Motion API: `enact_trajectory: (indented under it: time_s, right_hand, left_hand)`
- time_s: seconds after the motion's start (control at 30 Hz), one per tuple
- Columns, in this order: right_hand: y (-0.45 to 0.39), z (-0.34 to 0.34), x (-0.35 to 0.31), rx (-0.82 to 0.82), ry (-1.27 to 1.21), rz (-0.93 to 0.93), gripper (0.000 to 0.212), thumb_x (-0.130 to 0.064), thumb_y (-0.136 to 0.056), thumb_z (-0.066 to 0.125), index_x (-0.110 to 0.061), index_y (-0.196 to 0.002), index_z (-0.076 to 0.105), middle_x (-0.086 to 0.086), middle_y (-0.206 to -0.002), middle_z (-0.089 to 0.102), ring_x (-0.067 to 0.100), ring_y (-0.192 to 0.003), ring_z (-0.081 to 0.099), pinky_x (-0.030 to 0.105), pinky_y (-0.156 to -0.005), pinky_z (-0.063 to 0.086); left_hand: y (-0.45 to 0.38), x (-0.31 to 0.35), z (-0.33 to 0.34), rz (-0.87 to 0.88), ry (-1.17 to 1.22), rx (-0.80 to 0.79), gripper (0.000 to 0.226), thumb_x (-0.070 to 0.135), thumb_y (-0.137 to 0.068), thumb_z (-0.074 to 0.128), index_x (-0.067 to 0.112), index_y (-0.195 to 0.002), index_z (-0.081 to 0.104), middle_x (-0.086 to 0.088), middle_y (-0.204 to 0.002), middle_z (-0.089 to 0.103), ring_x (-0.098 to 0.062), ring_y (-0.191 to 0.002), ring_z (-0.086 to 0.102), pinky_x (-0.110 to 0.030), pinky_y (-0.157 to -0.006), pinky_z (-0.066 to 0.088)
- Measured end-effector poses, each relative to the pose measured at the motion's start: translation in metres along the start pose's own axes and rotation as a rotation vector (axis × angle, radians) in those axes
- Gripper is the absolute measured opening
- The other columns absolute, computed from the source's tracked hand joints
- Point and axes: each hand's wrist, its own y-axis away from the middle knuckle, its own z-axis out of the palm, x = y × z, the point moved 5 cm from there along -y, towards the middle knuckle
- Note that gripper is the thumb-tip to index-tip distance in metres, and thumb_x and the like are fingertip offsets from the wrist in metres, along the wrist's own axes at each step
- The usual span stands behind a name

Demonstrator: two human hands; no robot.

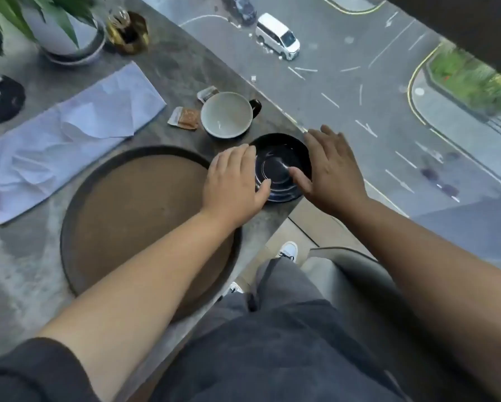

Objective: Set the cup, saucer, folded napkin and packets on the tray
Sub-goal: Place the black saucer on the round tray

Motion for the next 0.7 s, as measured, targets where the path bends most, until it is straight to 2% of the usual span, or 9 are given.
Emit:
enact_trajectory:
  time_s: [0.13,0.3,0.5,0.6,0.7]
  right_hand:
    - [0.001,0.022,0.006,-0.08,-0.01,0.038,0.067,-0.045,-0.091,0.049,-0.004,-0.142,0.036,0.015,-0.145,0.042,0.035,-0.141,0.026,0.046,-0.118,0.013]
    - [-0.003,0.039,0.015,-0.118,-0.022,0.086,0.066,-0.044,-0.09,0.052,-0.003,-0.141,0.037,0.016,-0.143,0.043,0.037,-0.13,0.038,0.046,-0.108,0.031]
    - [-0.007,0.052,0.024,-0.103,-0.053,0.161,0.061,-0.039,-0.092,0.051,-0.003,-0.139,0.036,0.018,-0.138,0.045,0.04,-0.117,0.046,0.047,-0.097,0.039]
    - [-0.011,0.057,0.033,-0.083,-0.145,0.29,0.053,-0.033,-0.096,0.045,-0.004,-0.139,0.035,0.02,-0.129,0.049,0.04,-0.108,0.052,0.042,-0.081,0.043]
    - [-0.014,0.061,0.043,-0.085,-0.184,0.377,0.037,-0.03,-0.099,0.038,-0.008,-0.128,0.046,0.018,-0.113,0.061,0.04,-0.096,0.058,0.036,-0.067,0.037]
  left_hand:
    - [-0.005,-0.004,0.022,-0.058,0.002,-0.083,0.063,0.04,-0.083,0.055,0.001,-0.131,0.044,-0.016,-0.132,0.052,-0.034,-0.12,0.047,-0.043,-0.102,0.037]
    - [-0.015,-0.014,0.038,-0.131,-0.051,-0.098,0.061,0.042,-0.083,0.055,0.003,-0.129,0.045,-0.015,-0.127,0.055,-0.034,-0.114,0.049,-0.044,-0.095,0.038]
    - [-0.02,-0.023,0.052,-0.239,-0.118,-0.157,0.051,0.039,-0.089,0.049,0.005,-0.127,0.047,-0.015,-0.112,0.062,-0.035,-0.1,0.053,-0.044,-0.081,0.037]
    - [-0.025,-0.025,0.055,-0.264,-0.113,-0.167,0.042,0.033,-0.092,0.045,0.005,-0.123,0.05,-0.016,-0.106,0.063,-0.036,-0.096,0.055,-0.045,-0.079,0.037]
    - [-0.029,-0.025,0.055,-0.281,-0.079,-0.152,0.033,0.028,-0.095,0.042,0.007,-0.117,0.053,-0.014,-0.102,0.065,-0.036,-0.094,0.055,-0.044,-0.078,0.035]
